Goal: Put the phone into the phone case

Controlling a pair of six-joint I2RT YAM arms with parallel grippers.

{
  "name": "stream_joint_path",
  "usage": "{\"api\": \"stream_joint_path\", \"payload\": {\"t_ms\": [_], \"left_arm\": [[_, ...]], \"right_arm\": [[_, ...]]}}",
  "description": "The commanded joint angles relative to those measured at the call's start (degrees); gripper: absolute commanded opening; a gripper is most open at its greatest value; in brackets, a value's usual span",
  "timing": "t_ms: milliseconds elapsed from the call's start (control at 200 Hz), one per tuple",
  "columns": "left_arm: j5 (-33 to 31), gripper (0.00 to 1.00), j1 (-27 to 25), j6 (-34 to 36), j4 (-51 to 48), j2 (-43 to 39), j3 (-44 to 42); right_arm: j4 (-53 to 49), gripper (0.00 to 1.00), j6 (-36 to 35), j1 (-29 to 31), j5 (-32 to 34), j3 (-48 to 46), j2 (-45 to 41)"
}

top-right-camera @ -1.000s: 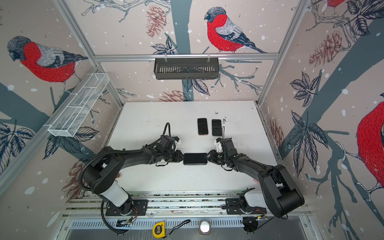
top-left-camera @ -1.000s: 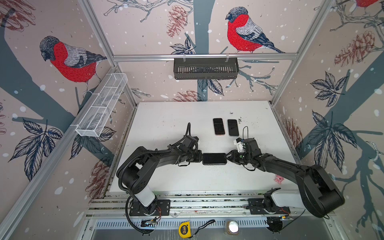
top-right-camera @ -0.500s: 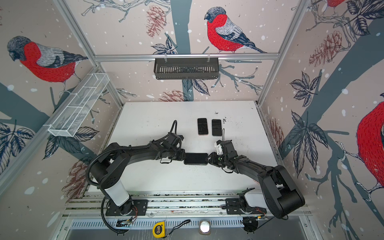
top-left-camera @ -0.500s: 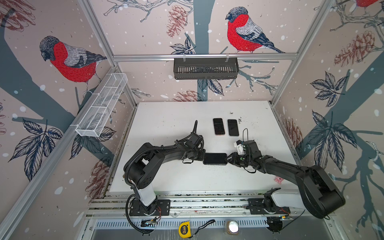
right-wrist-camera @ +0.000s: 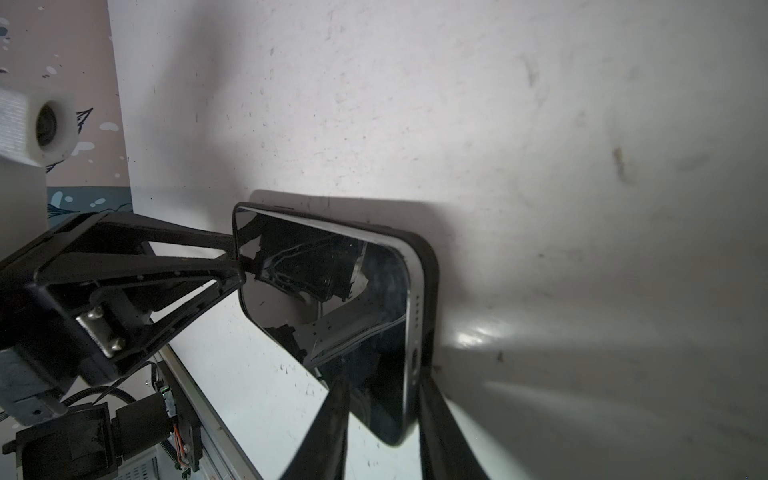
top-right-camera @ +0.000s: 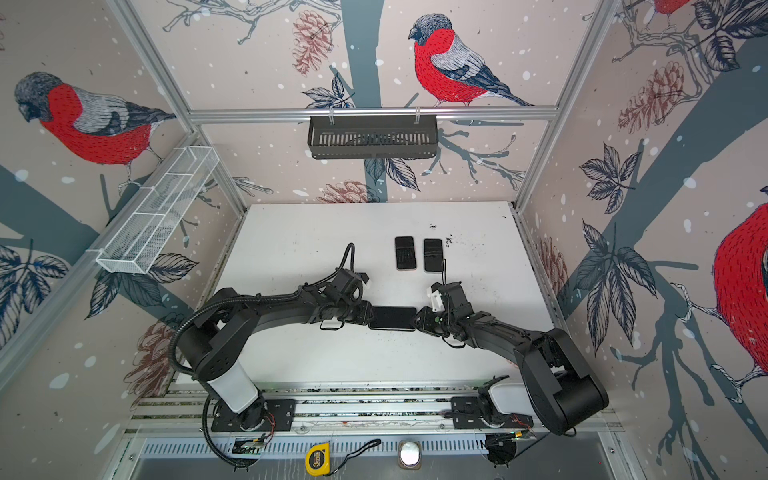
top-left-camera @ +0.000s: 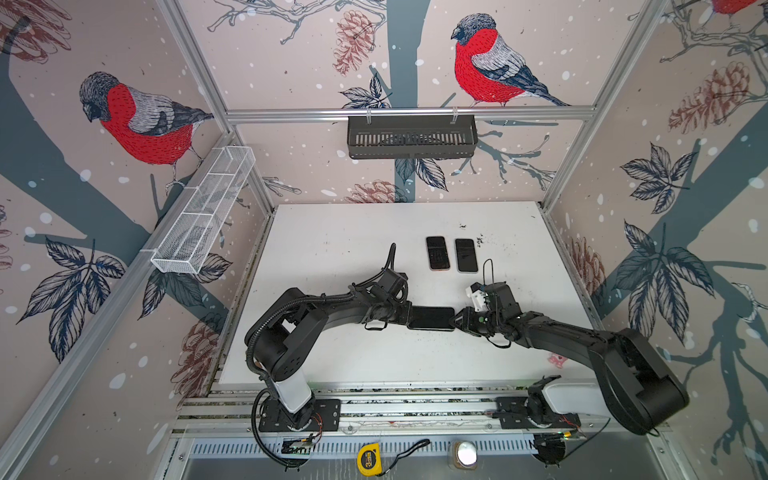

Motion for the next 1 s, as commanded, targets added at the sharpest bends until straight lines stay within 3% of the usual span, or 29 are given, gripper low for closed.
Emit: {"api": "stream_joint_path", "payload": {"t_ms": [0,535,756,996], "left_arm": [[0.0,0.35,-0.2,0.9,-6.9,-1.1,-0.5],[-2.6,0.33,-0.5,1.5,-9.7,0.2,1.5],[-8.3,0.2,-1.8,2.7,-14.7,2.8,4.8],[-9.5,0.16,-2.6,2.9,-16.0,2.6,4.8]], "right_arm": [[1.0,0.3,-0.4,0.1,0.0,0.1,-0.3],[0.6,0.3,-0.3,0.1,0.0,-0.2,-1.0],[0.5,0.31,-0.3,0.1,0.1,-0.3,-1.4],[-1.1,0.3,-1.3,0.1,1.0,0.4,-1.6]]}}
